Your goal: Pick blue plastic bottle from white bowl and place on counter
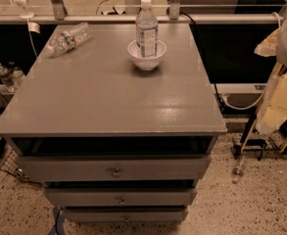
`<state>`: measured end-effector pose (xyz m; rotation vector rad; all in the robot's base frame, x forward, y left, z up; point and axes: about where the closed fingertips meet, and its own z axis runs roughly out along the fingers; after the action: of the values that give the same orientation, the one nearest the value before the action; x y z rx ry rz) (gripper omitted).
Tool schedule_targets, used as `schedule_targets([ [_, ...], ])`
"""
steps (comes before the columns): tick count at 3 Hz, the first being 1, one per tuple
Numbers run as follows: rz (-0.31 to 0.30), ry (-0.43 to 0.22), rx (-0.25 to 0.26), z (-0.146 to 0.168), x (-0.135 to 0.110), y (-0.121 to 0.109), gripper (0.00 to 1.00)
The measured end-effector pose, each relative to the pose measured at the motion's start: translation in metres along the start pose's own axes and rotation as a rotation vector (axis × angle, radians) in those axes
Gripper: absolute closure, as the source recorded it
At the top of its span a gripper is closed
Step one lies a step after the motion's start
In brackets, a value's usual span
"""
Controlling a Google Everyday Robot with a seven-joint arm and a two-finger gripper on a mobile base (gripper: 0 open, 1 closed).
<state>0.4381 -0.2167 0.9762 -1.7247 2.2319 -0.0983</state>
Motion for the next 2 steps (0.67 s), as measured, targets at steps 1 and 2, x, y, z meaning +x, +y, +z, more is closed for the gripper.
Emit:
schedule_targets([
  [1, 0.000, 0.000, 0.000, 0.0000, 0.0000, 0.0000, 0.00],
  [2, 0.014, -0.014, 0.014, 0.0000, -0.0015, -0.0031, 0.00],
])
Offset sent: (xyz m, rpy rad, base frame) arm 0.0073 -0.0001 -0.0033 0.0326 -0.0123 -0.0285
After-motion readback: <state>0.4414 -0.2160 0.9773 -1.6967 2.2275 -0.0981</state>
